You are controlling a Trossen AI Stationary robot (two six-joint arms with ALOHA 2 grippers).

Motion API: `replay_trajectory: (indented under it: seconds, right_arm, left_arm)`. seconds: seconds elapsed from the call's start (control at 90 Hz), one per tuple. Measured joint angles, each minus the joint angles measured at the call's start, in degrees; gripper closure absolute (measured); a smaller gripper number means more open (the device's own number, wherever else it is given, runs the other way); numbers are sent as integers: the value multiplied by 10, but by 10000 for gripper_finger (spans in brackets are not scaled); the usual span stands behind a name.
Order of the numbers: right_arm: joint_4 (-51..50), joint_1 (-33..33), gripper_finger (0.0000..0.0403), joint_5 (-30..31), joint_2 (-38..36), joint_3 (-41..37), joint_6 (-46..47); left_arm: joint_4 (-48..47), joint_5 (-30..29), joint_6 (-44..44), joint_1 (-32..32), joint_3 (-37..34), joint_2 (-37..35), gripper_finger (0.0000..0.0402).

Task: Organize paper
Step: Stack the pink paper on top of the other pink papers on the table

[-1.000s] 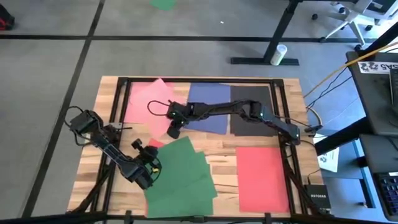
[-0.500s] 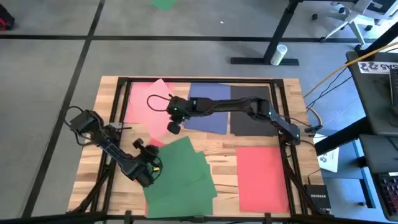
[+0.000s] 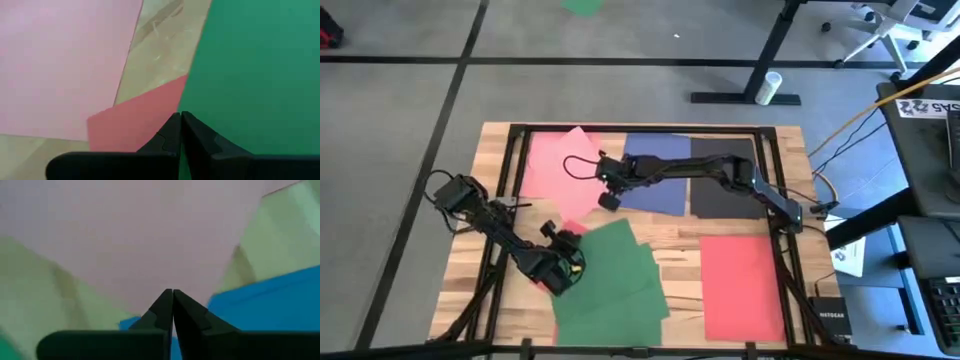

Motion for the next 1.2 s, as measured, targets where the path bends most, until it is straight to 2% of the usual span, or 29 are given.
replay_trajectory:
  seconds: [0.189,0.3,0.578,0.856,1.0,1.2]
  right_arm:
    - [11,13,403,-12,0,0,-5]
    - [16,32,403,-59,0,0,-6]
    - [114,134,403,-123,1,-44,-2]
    - [196,199,403,-58,2,-115,37]
    - [212,218,403,-49,1,-130,54]
    - [248,225,403,-44,-1,-152,76]
  left_arm:
    - [-33,4,-43,-5,2,0,402]
    - [-43,16,-46,-12,11,-5,402]
    - [-55,18,-19,-17,15,-37,402]
    - [-98,5,-18,2,15,-37,402]
    - [-99,-3,-17,14,7,-37,402]
    - [-49,-6,-19,24,-32,-37,402]
